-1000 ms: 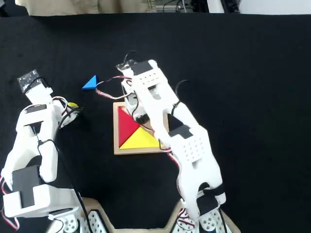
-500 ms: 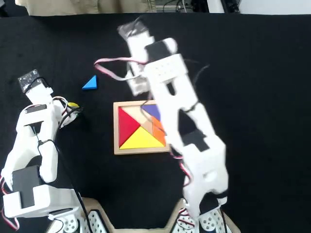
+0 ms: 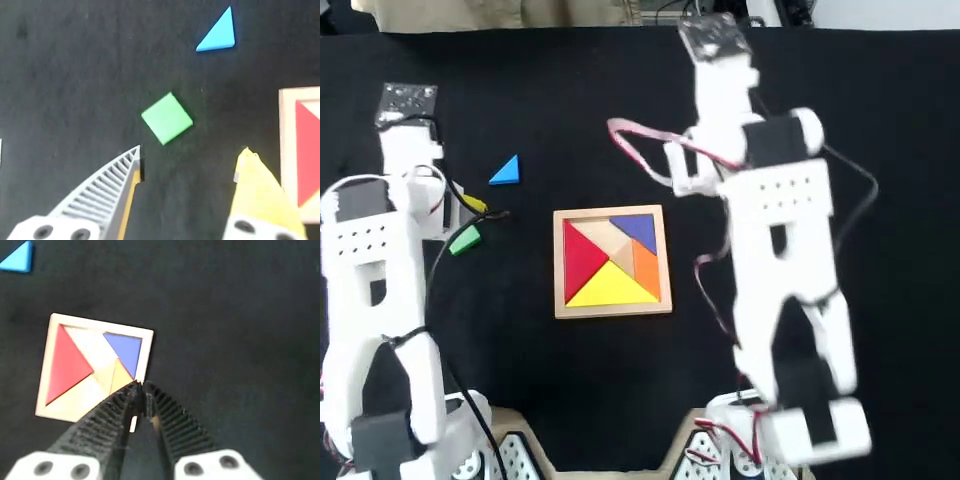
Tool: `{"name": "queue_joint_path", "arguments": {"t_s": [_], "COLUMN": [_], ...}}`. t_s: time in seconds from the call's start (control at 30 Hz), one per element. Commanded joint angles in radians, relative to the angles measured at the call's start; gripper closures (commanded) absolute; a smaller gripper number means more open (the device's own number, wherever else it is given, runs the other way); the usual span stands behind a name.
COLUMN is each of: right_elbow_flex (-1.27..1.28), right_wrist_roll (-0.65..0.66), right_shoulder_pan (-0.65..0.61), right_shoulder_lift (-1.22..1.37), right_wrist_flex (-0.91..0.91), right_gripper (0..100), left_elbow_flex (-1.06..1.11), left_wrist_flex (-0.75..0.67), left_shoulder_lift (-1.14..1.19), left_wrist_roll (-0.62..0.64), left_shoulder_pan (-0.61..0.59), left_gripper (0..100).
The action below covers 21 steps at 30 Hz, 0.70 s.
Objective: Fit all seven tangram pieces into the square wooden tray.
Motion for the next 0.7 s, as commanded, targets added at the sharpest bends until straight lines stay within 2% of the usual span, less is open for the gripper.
{"name": "queue_joint_path", "arguments": {"t_s": [0.0, 0.1, 0.17, 0.37, 0.53, 0.67], "right_elbow_flex": [0.351, 0.602, 0.705, 0.819, 0.894, 0.928], "right_wrist_roll": [0.008, 0.002, -0.002, -0.002, -0.002, -0.002], "right_shoulder_pan": [0.020, 0.020, 0.021, 0.021, 0.017, 0.017], "right_shoulder_lift": [-0.137, -0.168, -0.168, -0.168, -0.168, -0.168], "right_wrist_flex": [-0.221, -0.437, -0.548, -0.667, -0.773, -0.819], "right_gripper": [98.7, 98.6, 98.6, 98.6, 98.6, 98.6], "left_elbow_flex": [-0.093, -0.091, -0.091, -0.124, -0.229, -0.321], "left_wrist_flex": [0.133, 0.166, 0.120, -0.071, -0.083, -0.083], "left_shoulder_lift": [-0.025, 0.046, 0.129, 0.411, 0.618, 0.692], "left_wrist_roll": [0.143, 0.405, 0.519, 0.546, 0.595, 0.631], "left_shoulder_pan": [-0.030, -0.054, -0.059, -0.061, -0.038, -0.030], "left_gripper": [70, 70, 70, 70, 70, 70]}}
